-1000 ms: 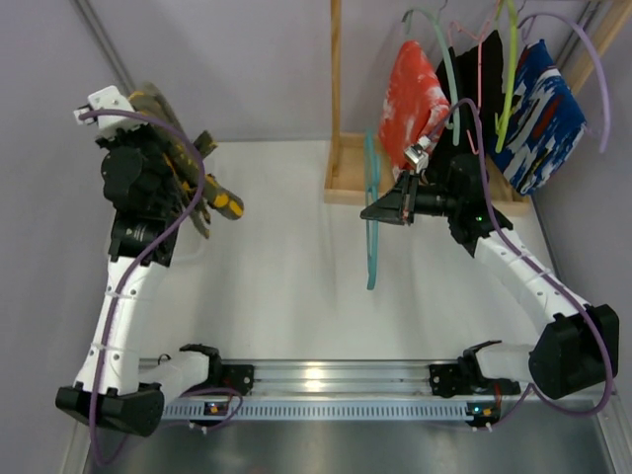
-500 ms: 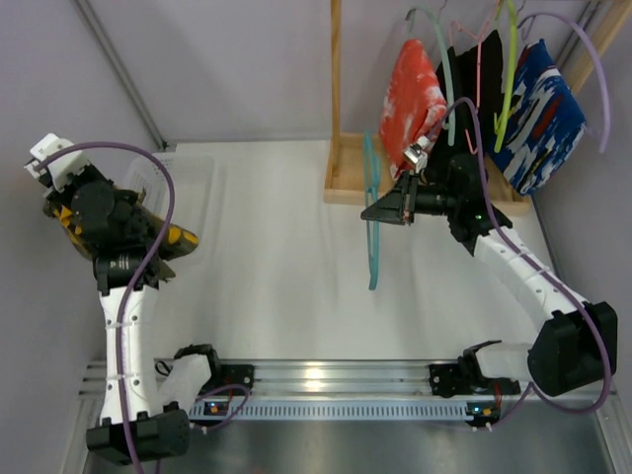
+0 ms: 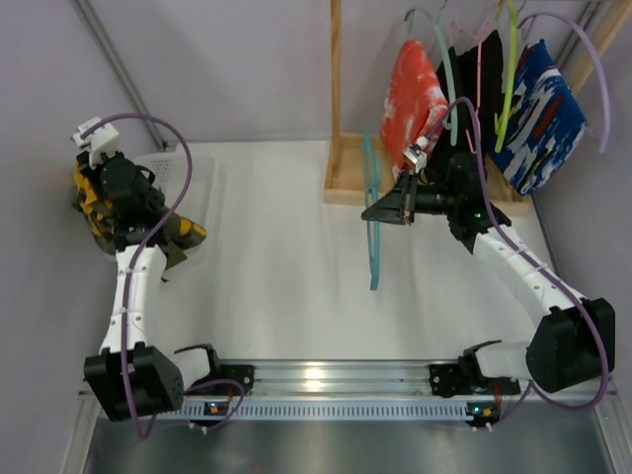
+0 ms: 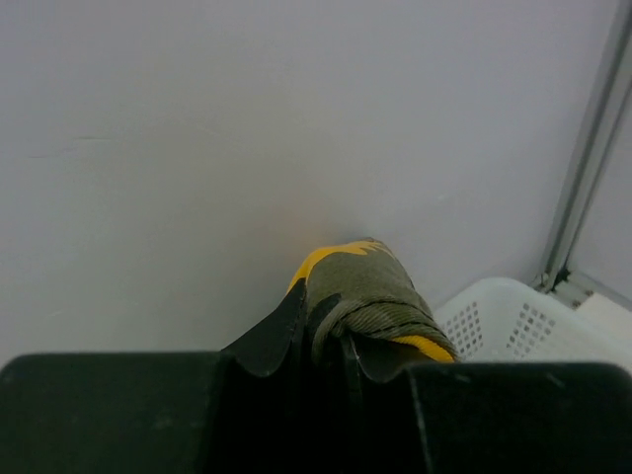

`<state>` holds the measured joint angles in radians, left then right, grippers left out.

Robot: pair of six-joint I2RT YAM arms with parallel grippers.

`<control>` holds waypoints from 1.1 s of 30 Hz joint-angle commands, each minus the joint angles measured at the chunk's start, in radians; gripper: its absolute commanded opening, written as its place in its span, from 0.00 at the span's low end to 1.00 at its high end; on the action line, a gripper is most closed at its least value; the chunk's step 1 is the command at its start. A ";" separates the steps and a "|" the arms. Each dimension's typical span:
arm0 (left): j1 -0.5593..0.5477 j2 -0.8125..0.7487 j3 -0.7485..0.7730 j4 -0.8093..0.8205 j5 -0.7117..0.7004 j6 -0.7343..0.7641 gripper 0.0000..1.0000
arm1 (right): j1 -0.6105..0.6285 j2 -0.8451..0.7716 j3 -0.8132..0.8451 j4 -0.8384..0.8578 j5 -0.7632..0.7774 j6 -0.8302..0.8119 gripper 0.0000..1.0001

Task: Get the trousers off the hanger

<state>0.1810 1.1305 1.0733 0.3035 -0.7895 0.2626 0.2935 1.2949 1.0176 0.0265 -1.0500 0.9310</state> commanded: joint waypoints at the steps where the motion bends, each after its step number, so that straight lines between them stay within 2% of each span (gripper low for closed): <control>1: 0.002 0.076 0.011 0.207 0.148 0.038 0.00 | -0.013 0.000 0.070 0.049 -0.034 -0.027 0.00; 9: 0.000 0.382 0.088 0.233 0.234 0.038 0.00 | -0.016 -0.035 0.081 0.056 -0.054 -0.024 0.00; 13: -0.024 0.506 0.134 0.232 0.239 0.032 0.00 | -0.016 -0.046 0.102 0.055 -0.064 -0.024 0.00; 15: -0.035 0.579 0.148 0.230 0.222 0.050 0.03 | -0.017 -0.054 0.111 0.052 -0.068 -0.023 0.00; 18: -0.054 0.653 0.157 0.229 0.190 0.073 0.19 | -0.016 -0.063 0.131 0.036 -0.073 -0.032 0.00; 19: -0.058 0.666 0.154 0.229 0.182 0.075 0.31 | -0.017 -0.065 0.140 0.035 -0.074 -0.034 0.00; 22: -0.061 0.686 0.151 0.204 0.158 0.049 0.51 | -0.017 -0.071 0.162 0.032 -0.058 -0.031 0.00; 23: -0.061 0.671 0.149 0.186 0.164 0.034 0.65 | -0.016 -0.072 0.168 0.032 -0.050 -0.028 0.00; 25: -0.061 0.637 0.134 0.125 0.224 -0.020 0.78 | -0.016 -0.077 0.180 0.044 -0.038 -0.017 0.00; 26: -0.061 0.591 0.129 0.097 0.271 -0.032 0.98 | -0.017 -0.077 0.183 0.055 -0.033 0.009 0.00; 33: -0.063 0.289 -0.025 0.043 0.534 -0.105 0.98 | -0.014 -0.048 0.260 0.047 0.039 0.060 0.00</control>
<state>0.1177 1.5871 1.0866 0.3294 -0.4084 0.2153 0.2890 1.2545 1.1931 0.0277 -1.0573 0.9798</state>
